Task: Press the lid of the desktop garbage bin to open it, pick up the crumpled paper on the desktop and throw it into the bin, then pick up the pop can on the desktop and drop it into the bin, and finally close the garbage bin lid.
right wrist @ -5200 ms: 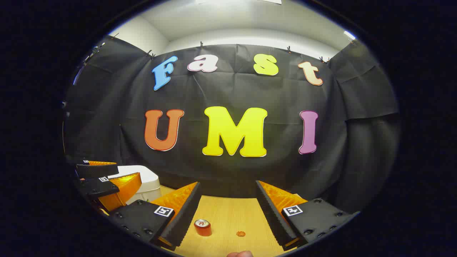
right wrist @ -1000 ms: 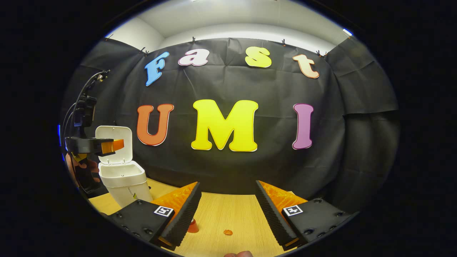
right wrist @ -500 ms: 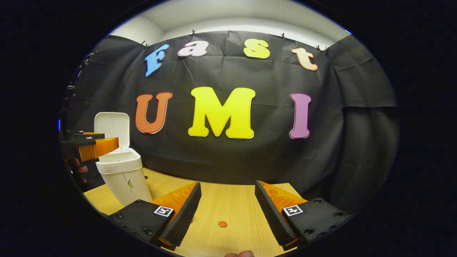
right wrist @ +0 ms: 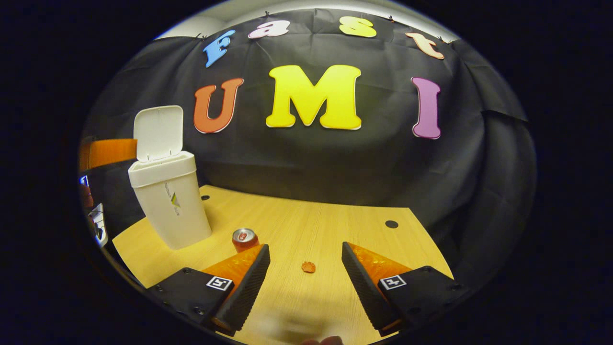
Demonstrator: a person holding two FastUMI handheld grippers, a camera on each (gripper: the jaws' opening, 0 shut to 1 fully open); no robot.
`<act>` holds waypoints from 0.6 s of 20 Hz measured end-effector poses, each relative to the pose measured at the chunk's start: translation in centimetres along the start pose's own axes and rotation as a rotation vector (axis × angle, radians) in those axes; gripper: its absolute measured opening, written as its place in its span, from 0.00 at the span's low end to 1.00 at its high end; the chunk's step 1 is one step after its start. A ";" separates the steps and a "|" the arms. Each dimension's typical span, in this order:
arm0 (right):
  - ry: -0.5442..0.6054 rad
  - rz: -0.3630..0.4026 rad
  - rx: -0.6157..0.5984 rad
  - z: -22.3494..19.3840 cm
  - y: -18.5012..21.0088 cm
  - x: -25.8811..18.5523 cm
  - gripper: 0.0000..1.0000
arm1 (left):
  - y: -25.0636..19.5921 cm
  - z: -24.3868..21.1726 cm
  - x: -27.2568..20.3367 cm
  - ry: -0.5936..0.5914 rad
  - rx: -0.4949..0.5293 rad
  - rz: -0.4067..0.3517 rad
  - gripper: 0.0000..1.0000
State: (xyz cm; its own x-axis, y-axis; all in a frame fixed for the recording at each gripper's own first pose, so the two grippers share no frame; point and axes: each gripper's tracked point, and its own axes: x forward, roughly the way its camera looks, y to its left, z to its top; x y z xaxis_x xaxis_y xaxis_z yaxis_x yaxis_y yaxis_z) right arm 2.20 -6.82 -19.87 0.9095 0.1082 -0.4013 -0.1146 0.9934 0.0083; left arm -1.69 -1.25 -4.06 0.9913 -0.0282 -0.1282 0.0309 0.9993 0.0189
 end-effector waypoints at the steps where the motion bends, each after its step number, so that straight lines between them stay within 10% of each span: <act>1: 0.024 0.011 -0.005 -1.1 0.0 1.1 0.95 | 0.1 -0.2 -0.2 0.004 0.000 0.010 1.00; 12: 0.249 0.060 0.006 -9.1 -2.1 13.3 0.96 | 1.3 -3.5 -2.9 0.122 -0.031 0.169 1.00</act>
State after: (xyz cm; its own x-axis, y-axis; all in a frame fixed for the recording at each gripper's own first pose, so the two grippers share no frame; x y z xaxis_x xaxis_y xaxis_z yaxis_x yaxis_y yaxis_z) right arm 10.87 -7.84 -33.54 0.7745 0.1545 -0.6134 -0.1618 0.9858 0.0440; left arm -5.00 0.20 -7.12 0.9593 0.1414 -0.2446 -0.1408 0.9898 0.0203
